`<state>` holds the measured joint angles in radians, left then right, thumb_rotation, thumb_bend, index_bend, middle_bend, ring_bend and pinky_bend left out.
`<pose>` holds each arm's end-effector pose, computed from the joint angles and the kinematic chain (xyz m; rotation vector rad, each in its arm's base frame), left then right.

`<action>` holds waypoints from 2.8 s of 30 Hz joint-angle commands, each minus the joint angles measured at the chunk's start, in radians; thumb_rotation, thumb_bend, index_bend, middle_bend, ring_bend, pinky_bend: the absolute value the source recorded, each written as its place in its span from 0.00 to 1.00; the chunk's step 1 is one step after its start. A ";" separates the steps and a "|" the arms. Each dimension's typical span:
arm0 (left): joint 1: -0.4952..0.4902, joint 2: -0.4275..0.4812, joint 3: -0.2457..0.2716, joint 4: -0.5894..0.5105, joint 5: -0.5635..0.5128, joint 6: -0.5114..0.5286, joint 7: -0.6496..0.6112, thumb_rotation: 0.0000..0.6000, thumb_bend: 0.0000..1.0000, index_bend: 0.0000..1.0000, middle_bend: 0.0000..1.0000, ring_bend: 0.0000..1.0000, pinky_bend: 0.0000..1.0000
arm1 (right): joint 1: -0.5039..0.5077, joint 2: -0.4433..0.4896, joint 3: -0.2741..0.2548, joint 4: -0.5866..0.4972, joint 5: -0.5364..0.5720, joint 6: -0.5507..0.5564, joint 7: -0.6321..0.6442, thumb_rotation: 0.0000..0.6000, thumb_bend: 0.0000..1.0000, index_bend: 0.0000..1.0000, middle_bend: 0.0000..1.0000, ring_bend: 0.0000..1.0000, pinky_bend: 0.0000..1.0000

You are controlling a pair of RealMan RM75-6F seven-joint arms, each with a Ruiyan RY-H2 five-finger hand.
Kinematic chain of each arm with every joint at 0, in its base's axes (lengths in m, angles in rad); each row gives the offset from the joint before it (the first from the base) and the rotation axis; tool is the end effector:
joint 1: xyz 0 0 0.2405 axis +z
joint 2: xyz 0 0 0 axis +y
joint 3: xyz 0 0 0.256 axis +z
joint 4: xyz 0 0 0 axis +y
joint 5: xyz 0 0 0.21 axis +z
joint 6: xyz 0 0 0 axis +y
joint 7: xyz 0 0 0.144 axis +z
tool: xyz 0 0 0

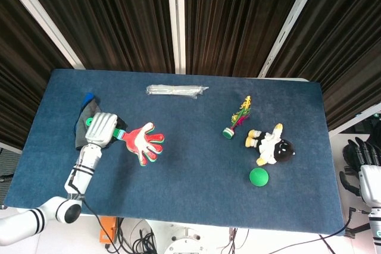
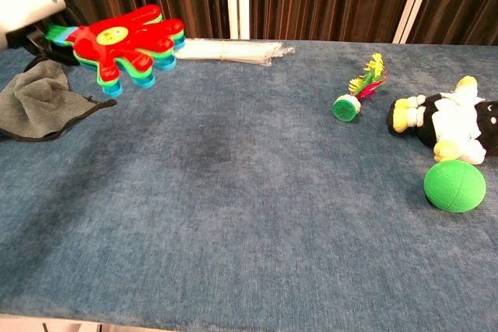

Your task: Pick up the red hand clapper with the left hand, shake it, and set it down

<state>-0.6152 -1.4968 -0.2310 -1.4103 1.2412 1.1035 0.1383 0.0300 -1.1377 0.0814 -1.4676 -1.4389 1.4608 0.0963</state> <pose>-0.1883 0.3523 0.0365 -1.6177 -0.9459 -1.0888 -0.3538 -0.1702 0.1746 1.2835 -0.9282 0.8249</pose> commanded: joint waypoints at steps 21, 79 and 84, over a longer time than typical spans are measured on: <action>0.181 0.314 -0.366 -0.274 -0.127 -0.708 -1.001 1.00 0.82 1.00 1.00 1.00 1.00 | 0.020 -0.008 -0.003 -0.008 -0.003 -0.026 -0.009 1.00 0.32 0.00 0.00 0.00 0.00; 0.103 0.089 -0.127 -0.045 0.240 -0.028 -0.576 1.00 0.82 1.00 1.00 1.00 1.00 | 0.025 -0.016 -0.007 0.007 0.009 -0.042 0.010 1.00 0.32 0.00 0.00 0.00 0.00; 0.023 0.096 0.013 0.098 0.454 -0.049 -0.283 1.00 0.81 1.00 1.00 1.00 1.00 | 0.023 -0.014 -0.008 0.009 0.013 -0.042 0.011 1.00 0.32 0.00 0.00 0.00 0.00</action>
<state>-0.5245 -1.3882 -0.3493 -1.4467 1.5323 1.0189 -0.3669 0.0529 -1.1515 0.0736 -1.4589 -1.4265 1.4183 0.1066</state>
